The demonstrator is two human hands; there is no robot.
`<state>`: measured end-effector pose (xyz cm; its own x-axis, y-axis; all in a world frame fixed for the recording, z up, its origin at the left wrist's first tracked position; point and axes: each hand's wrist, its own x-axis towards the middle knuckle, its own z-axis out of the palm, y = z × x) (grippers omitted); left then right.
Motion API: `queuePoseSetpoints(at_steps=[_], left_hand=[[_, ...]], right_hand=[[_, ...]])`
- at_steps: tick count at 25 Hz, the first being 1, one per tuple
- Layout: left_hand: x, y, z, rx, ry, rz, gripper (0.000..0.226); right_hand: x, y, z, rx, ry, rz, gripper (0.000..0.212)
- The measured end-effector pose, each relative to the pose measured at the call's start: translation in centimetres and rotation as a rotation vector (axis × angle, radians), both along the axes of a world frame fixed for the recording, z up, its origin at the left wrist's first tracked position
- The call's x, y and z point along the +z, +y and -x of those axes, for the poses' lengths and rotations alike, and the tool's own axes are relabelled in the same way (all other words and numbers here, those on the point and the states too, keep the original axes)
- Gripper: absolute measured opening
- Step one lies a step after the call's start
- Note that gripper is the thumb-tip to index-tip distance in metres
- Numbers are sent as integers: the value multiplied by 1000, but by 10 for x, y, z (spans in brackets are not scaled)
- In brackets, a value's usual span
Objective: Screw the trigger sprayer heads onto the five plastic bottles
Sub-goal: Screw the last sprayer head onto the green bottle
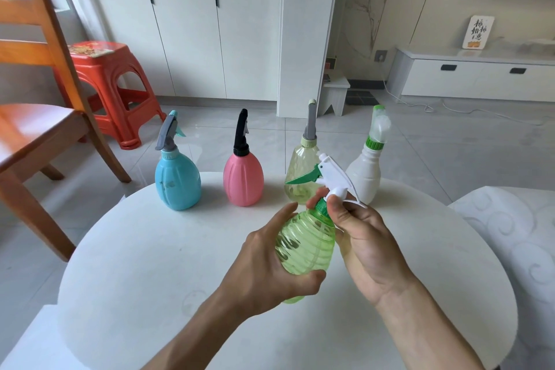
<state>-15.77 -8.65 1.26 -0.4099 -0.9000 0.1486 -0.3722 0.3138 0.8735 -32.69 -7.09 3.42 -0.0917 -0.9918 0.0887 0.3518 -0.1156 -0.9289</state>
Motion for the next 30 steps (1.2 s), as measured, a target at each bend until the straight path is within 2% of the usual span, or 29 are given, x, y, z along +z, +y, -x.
queuePoseSetpoints(at_steps=[10,14,17,19,22,26,30], left_hand=[[-10,-2,2,8,-7,42,110],[-12,-9,1,-40,-133,126,113],[-19,-13,5,-10,-310,294,111],[-24,-13,8,10,-399,378,105],[-31,-13,10,-16,-482,409,98],[-39,-14,11,-47,-529,443,92],[-43,-15,8,-64,-610,456,92]], right_hand=[[-7,-2,-2,-65,31,-31,29],[-1,0,11,-82,105,-41,27],[12,-1,47,-282,147,-70,30],[21,-6,83,-527,198,-49,19],[29,-26,133,-800,402,-5,14],[25,-70,180,-876,615,12,14],[7,-101,209,-984,694,28,17]])
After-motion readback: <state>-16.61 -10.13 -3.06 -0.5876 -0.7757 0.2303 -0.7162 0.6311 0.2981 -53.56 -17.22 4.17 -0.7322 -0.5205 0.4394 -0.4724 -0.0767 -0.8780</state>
